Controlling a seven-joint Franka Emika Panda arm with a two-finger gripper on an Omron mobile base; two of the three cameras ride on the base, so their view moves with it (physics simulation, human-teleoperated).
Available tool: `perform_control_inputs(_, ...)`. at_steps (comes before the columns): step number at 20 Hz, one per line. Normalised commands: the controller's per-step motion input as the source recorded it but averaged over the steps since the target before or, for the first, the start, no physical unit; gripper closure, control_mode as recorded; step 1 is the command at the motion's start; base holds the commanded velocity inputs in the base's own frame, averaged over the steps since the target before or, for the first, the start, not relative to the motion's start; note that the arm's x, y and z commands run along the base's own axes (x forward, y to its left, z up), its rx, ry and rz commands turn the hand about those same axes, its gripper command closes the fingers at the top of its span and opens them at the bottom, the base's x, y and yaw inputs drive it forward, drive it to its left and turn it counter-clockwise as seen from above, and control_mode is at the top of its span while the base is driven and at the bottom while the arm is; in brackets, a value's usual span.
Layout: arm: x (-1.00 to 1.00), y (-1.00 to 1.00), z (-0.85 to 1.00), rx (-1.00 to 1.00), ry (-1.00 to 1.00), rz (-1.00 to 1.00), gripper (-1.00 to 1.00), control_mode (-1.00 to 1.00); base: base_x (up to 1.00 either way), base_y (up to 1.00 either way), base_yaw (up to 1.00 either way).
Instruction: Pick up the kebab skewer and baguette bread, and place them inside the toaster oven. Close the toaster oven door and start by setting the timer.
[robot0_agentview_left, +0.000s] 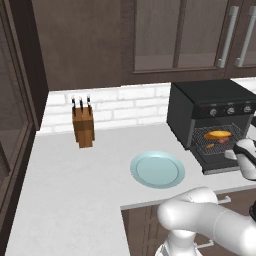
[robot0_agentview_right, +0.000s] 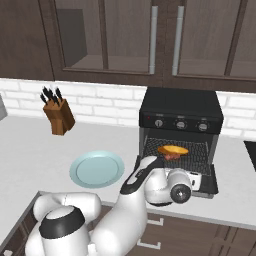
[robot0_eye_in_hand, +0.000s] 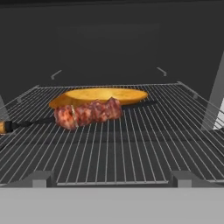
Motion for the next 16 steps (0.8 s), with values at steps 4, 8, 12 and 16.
perform_control_inputs(4, 0.04, 0.02, 0.00, 0.00, 0.00, 0.00, -1.00, -1.00, 0.00, 0.00, 0.00)
perform_control_inputs(8, 0.07, 0.05, 0.00, 0.00, 0.00, 0.00, -1.00, -1.00, 0.00, 0.00, 0.00)
perform_control_inputs(12, 0.12, 0.07, 0.00, 0.00, 0.00, 0.00, -1.00, -1.00, 0.00, 0.00, 0.00)
perform_control_inputs(16, 0.13, 0.06, 0.00, 0.00, 0.00, 0.00, -1.00, -1.00, 0.00, 0.00, 0.00)
